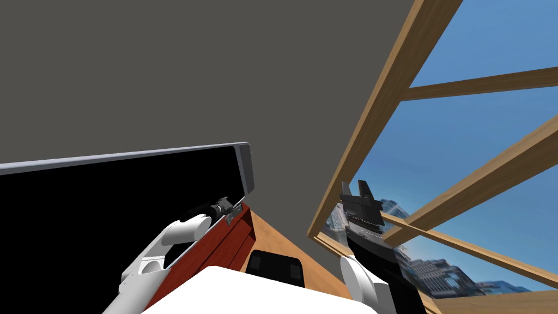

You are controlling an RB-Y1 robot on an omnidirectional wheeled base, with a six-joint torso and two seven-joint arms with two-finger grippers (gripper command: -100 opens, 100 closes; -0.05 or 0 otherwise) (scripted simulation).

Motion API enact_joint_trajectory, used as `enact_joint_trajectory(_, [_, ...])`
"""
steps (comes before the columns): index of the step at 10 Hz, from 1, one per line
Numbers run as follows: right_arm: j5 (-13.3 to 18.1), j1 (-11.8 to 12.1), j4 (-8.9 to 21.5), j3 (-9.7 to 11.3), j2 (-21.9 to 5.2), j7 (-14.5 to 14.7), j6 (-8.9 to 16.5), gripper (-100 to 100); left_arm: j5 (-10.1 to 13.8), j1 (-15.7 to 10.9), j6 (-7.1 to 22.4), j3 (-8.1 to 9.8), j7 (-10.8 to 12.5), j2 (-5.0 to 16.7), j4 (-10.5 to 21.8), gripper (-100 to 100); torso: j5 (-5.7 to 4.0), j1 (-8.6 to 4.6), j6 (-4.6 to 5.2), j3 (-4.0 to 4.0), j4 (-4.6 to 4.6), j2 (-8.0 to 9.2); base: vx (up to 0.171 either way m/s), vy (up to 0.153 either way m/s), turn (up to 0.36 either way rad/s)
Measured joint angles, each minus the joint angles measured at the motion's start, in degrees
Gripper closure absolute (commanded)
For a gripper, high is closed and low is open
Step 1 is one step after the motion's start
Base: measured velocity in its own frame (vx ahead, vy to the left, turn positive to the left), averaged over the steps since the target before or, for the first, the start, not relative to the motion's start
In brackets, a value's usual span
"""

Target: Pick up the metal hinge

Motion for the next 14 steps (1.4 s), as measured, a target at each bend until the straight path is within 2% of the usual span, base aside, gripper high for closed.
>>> enact_joint_trajectory(3, [0.0, 0.0, 0.0, 0.0, 0.0, 0.0, 0.0, 0, 2.1, -0.3, 5.6, 0.95, 1.5, 0.7, 1.7, -100, 0.01, 0.03, 0.01, -0.03, -0.01, -0.06, 0.058, 0.022, -0.040])
enact_joint_trajectory(14, [0.0, 0.0, 0.0, 0.0, 0.0, 0.0, 0.0, 0, 7.6, -0.8, 21.8, 3.33, 4.0, 2.8, 6.7, -100, 0.00, 0.01, -0.01, 0.00, 0.00, 0.01, 0.041, 0.021, -0.042])
